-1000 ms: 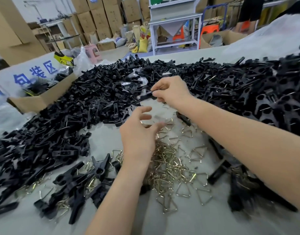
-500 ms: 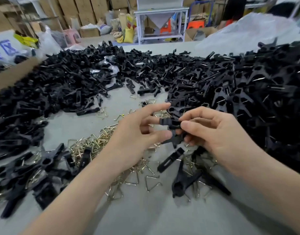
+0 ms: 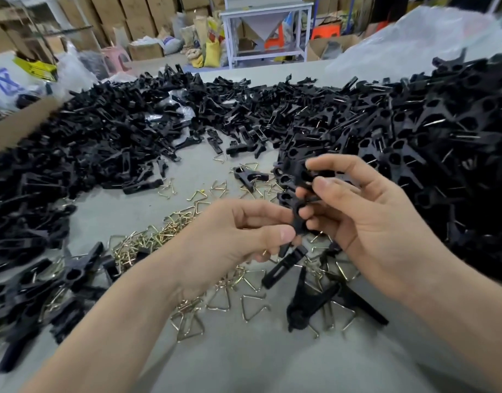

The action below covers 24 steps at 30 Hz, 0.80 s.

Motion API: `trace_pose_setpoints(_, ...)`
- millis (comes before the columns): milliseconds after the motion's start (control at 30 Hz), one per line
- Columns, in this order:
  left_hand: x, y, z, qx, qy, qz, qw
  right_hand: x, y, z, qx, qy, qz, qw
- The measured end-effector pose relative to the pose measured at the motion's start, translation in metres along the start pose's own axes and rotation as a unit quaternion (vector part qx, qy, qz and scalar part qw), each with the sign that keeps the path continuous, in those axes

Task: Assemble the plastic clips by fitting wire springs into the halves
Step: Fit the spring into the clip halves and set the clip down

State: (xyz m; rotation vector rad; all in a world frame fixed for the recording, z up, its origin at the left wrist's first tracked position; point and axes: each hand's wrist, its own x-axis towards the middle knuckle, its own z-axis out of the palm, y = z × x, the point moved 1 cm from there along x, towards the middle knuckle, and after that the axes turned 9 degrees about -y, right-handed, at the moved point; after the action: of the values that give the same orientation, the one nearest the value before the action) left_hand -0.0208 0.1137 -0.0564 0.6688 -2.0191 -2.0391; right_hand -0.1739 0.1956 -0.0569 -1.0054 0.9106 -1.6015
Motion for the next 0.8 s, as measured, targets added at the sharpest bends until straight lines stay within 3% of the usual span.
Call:
trace_pose_setpoints(167, 0.001, 0.002, -0.001, -0.074, 0.048, 0.018, 0.996, 0.003, -0.009, -0.009, 0.020, 0.054, 0.009, 0.998)
trace_pose_setpoints(333, 0.004, 0.002, 0.001, -0.098, 0.117, 0.055, 0.987, 0.001, 0.001, -0.002, 0.105, 0.032, 0.102, 0.989)
trace_pose_setpoints(800, 0.002, 0.002, 0.005, -0.082, 0.115, 0.090, 0.986, -0.002, 0.008, 0.004, 0.173, 0.072, 0.169, 0.968)
